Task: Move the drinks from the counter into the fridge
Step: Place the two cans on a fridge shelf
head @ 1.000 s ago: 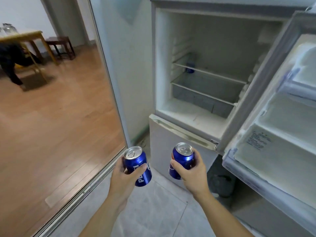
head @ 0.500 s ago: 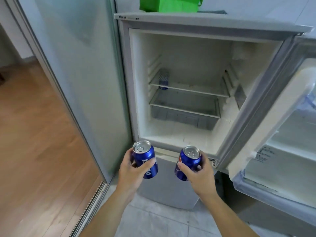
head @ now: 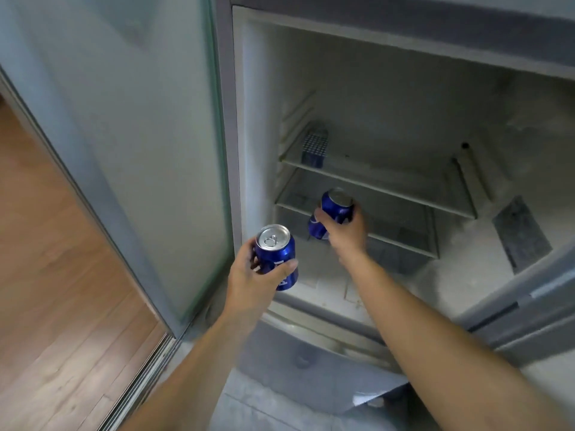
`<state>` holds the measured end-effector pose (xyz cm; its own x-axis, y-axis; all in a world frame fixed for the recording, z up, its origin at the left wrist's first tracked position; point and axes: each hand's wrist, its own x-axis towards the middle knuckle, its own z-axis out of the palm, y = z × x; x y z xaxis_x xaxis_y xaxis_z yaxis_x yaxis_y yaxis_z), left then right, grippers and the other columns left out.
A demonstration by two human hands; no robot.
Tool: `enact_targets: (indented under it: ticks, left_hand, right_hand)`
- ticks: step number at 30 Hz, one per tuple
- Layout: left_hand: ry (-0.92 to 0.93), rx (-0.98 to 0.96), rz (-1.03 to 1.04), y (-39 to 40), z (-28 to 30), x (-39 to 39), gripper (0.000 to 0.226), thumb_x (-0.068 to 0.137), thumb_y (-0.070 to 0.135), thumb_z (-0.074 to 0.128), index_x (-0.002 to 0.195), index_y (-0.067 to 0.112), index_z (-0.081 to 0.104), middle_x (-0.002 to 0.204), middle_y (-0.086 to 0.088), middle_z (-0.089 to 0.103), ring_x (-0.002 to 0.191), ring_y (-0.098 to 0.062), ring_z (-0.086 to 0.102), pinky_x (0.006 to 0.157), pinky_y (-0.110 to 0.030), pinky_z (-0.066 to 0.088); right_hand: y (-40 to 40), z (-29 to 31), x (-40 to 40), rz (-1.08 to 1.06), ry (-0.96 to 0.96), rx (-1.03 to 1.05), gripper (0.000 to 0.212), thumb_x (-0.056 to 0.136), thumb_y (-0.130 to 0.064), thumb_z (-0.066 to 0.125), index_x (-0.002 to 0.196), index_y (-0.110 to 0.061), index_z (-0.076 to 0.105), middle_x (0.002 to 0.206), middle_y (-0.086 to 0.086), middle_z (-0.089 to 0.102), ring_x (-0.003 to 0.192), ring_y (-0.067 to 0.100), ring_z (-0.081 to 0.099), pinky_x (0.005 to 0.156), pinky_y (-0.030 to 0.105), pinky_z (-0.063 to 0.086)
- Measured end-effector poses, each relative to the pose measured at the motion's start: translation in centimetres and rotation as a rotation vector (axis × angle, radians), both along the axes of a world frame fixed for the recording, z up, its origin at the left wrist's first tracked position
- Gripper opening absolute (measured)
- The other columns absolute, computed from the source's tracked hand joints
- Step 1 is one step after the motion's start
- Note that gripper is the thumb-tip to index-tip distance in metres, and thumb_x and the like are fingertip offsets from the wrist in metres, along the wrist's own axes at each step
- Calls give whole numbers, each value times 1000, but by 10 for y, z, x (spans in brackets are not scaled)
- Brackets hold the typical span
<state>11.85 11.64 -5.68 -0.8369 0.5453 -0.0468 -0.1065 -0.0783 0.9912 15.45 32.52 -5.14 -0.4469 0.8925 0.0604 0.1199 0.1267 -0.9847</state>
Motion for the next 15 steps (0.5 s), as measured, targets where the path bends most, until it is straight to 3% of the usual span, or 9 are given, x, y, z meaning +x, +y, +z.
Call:
enact_targets:
  ticks: [2,5,8,12,15]
  left_hand:
    - [-15,2,4,7,1,-7,64,61,22,92,113,41,60,107,18,71,96,2,67,74,-13,54]
    - [-7,-10,-5,16,2,-18,68,62,20,93,119,36,59,109,15,70,97,2,66,73,-10,52]
    - [3,-18,1,22,4,-28,71,61,22,93,122,34,59,109,15,69,96,5,64,70,-7,50]
    - [18,-24,25,29,4,-37,68,60,25,93,116,40,59,107,20,69,97,3,64,71,-10,52]
    - [34,-30,26,34,4,-41,67,60,27,93,116,42,58,106,25,67,98,7,62,69,-7,51]
  right_hand:
    - [17,-5,-21,-13,18,-4,68,69,-35,88,127,-26,54,120,-7,65,106,15,62,87,30,48]
    - [34,-14,-45,-24,29,14,60,68,-35,88,116,-37,52,109,-18,63,107,15,62,87,29,49]
    - [46,-20,-70,-21,43,47,59,66,-36,86,118,-30,58,116,-10,67,109,17,64,96,38,53]
    - [65,-22,-106,-11,25,56,63,70,-30,84,127,-23,60,123,-8,66,111,14,63,87,21,49]
    - [81,-21,-131,-50,4,40,53,74,-18,84,122,-13,62,116,0,68,109,19,64,83,22,46]
